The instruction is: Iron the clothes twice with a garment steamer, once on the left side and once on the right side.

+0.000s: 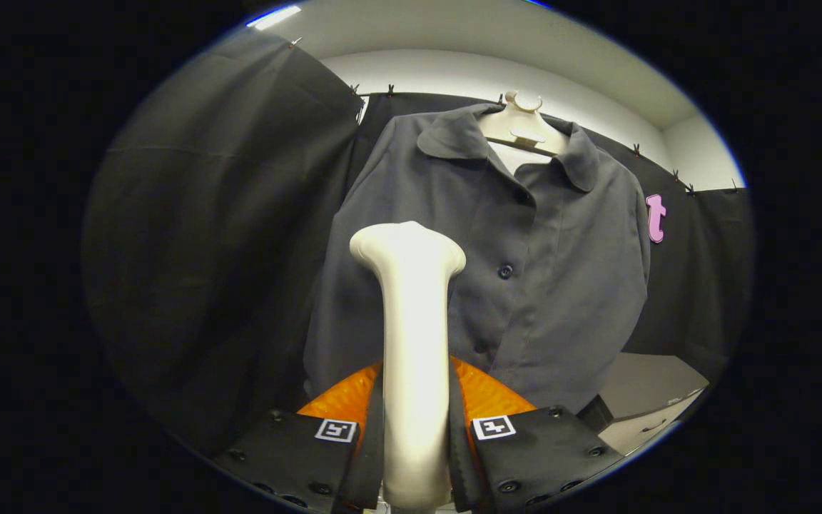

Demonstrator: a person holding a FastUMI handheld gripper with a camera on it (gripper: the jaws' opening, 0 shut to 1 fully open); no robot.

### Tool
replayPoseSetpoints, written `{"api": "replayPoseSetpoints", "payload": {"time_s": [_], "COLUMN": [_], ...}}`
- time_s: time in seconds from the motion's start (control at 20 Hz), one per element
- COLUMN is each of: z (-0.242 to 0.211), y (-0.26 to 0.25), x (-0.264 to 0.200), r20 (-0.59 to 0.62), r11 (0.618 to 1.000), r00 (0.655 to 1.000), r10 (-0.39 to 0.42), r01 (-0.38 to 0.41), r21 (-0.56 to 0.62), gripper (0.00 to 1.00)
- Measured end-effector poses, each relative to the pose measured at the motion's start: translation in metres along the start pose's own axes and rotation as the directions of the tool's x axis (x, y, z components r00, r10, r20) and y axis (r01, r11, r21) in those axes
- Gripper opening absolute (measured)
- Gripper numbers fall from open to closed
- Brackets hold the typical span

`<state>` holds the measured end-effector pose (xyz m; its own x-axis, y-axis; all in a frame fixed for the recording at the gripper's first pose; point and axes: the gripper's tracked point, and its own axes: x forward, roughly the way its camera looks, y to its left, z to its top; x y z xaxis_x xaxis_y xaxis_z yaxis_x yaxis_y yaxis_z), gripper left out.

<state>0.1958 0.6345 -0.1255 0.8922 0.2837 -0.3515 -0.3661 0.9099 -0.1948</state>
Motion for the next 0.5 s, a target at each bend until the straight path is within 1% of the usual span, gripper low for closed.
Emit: {"api": "replayPoseSetpoints", "payload": {"time_s": [0.3,0.5], "z": [-0.059,-0.088], "y": [0.016,0.028], "x": [-0.004,-0.007], "r20": [-0.086,-0.137], "r11": [1.0,0.999], "r00": [0.996,0.989], "r10": [0.028,0.047], "r01": [-0.028,-0.046], "r21": [0.005,0.008], "gripper": [0.45,0.45]}}
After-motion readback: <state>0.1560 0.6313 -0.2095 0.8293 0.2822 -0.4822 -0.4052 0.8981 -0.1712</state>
